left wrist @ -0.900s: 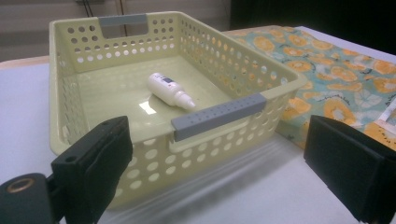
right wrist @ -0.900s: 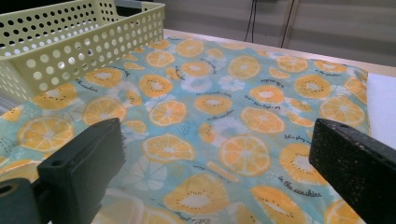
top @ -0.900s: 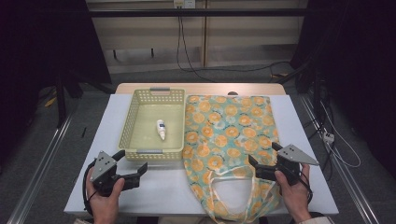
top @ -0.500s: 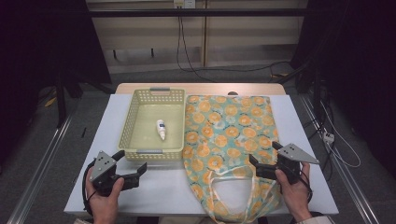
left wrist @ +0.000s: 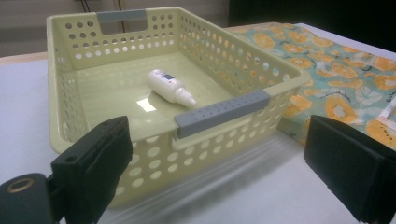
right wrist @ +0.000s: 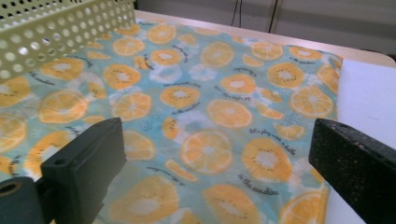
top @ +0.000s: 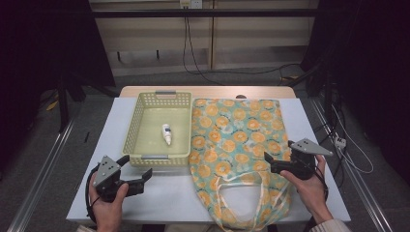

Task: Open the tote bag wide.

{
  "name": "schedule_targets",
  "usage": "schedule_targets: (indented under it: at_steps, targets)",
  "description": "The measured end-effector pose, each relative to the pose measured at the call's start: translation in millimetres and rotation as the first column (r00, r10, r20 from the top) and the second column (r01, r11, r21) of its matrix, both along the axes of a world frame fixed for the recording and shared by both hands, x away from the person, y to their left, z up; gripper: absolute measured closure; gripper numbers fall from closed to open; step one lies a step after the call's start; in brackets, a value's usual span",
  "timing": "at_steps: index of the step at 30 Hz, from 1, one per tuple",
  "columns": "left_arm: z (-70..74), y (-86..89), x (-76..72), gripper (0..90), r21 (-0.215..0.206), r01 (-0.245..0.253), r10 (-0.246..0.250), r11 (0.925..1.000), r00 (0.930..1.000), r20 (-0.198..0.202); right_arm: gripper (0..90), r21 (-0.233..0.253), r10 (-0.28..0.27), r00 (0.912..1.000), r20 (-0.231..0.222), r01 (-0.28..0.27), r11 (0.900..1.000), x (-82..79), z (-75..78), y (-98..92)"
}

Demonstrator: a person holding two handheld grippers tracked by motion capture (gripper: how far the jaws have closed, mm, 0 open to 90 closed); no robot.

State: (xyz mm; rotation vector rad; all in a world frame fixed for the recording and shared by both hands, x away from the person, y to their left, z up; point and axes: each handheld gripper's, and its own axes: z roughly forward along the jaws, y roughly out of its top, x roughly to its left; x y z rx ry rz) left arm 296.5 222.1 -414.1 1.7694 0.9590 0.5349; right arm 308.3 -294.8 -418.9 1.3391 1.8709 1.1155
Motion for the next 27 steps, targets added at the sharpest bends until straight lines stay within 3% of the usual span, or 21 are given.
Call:
schedule_targets:
  at_steps: [4, 9, 10, 11, 12, 14, 18, 20, 24, 27]
  targets:
    - [0.7, 1.7, 1.1, 7.4, 0.004, 0.006, -0.006, 1.0, 1.0, 0.004, 8.0, -0.051, 0.0, 0.9997, -0.024, -0.001, 0.999, 13.7, 3.1, -6.0]
    - [2.2, 2.6, 1.0, 7.4, 0.003, 0.024, -0.024, 0.9997, 0.9997, 0.007, 11.7, -0.061, -0.026, 0.9961, -0.084, 0.021, 0.998, 31.9, 5.7, -17.8]
    - [2.5, 3.0, 1.4, 7.4, 0.0, 0.024, -0.024, 0.9997, 0.9997, 0.009, 11.8, -0.051, -0.048, 0.9916, -0.121, 0.042, 0.998, 43.5, 3.4, -25.7]
    - [2.8, 3.7, 2.2, 7.4, 0.002, 0.025, -0.025, 0.9997, 0.9996, 0.01, 11.8, -0.051, -0.048, 0.9916, -0.121, 0.042, 0.998, 43.5, 3.4, -25.7]
    - [2.8, 3.8, 2.8, 7.4, -0.006, 0.025, -0.025, 0.9997, 0.9997, 0.005, 12.4, -0.044, -0.077, 0.9846, -0.157, 0.07, 0.997, 55.8, -1.8, -32.4]
    - [2.7, 4.2, 4.6, 7.4, -0.01, 0.025, -0.025, 0.9996, 0.9997, 0.005, 14.4, -0.022, -0.081, 0.9784, -0.19, 0.078, 0.997, 66.5, -9.9, -36.7]
    - [2.6, 3.3, 5.7, 7.4, -0.005, 0.04, -0.04, 0.9992, 0.9992, 0.008, 20.2, -0.016, -0.099, 0.9759, -0.195, 0.098, 0.995, 76.7, -18.9, -41.4]
    - [2.2, 2.6, 6.1, 7.4, -0.007, 0.04, -0.04, 0.9992, 0.9992, 0.005, 24.3, -0.035, -0.113, 0.9736, -0.199, 0.108, 0.994, 81.3, -22.2, -44.1]
    - [2.2, 1.7, 6.7, 7.4, -0.004, 0.044, -0.044, 0.999, 0.999, 0.005, 33.9, -0.058, -0.132, 0.9537, -0.27, 0.121, 0.991, 93.5, -23.5, -54.8]
    - [1.9, 0.2, 7.0, 7.4, -0.003, 0.048, -0.048, 0.9988, 0.9988, 0.003, 33.5, -0.055, -0.13, 0.9487, -0.288, 0.119, 0.991, 99.7, -21.4, -58.0]
